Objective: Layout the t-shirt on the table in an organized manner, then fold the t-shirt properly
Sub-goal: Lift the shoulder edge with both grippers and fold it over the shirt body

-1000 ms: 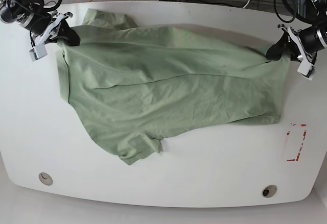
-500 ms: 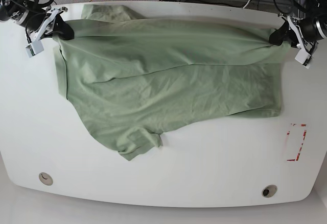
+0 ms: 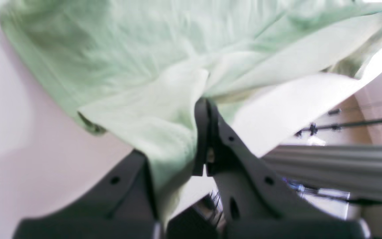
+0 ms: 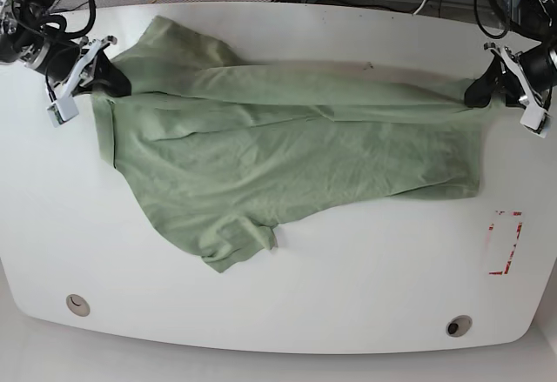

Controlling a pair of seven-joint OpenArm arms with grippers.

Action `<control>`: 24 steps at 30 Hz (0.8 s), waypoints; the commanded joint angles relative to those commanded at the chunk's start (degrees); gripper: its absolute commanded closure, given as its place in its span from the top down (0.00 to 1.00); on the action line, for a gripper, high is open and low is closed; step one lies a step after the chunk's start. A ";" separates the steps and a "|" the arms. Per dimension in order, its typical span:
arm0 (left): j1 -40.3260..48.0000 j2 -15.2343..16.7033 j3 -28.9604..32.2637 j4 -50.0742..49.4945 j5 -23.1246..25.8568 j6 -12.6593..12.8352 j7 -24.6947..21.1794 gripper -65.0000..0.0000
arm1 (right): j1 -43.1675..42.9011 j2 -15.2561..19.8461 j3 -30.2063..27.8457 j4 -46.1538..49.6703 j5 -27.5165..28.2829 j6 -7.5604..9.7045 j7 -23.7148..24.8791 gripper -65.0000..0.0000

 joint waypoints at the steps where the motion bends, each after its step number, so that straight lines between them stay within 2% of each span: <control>1: -0.70 0.18 -0.09 -0.79 1.05 0.00 0.00 0.00 | 0.70 0.26 -0.62 -1.23 -0.09 0.00 0.00 0.00; 6: -4.92 0.53 0.18 -3.25 5.98 0.00 0.00 0.00 | 3.43 0.44 -2.29 -5.63 -0.09 0.00 0.00 0.00; 11: -9.58 2.37 0.26 -6.51 6.68 0.00 0.00 0.00 | 6.07 0.44 -2.29 -8.53 -0.09 0.00 0.00 0.00; 17: -14.24 2.29 2.02 -12.57 7.65 0.00 0.00 0.00 | 9.14 0.53 -2.29 -11.34 -0.35 0.00 0.00 0.00; 24: -20.31 2.55 3.43 -17.32 16.53 0.00 0.00 0.00 | 11.78 0.00 -2.29 -12.04 -5.45 0.00 0.00 0.00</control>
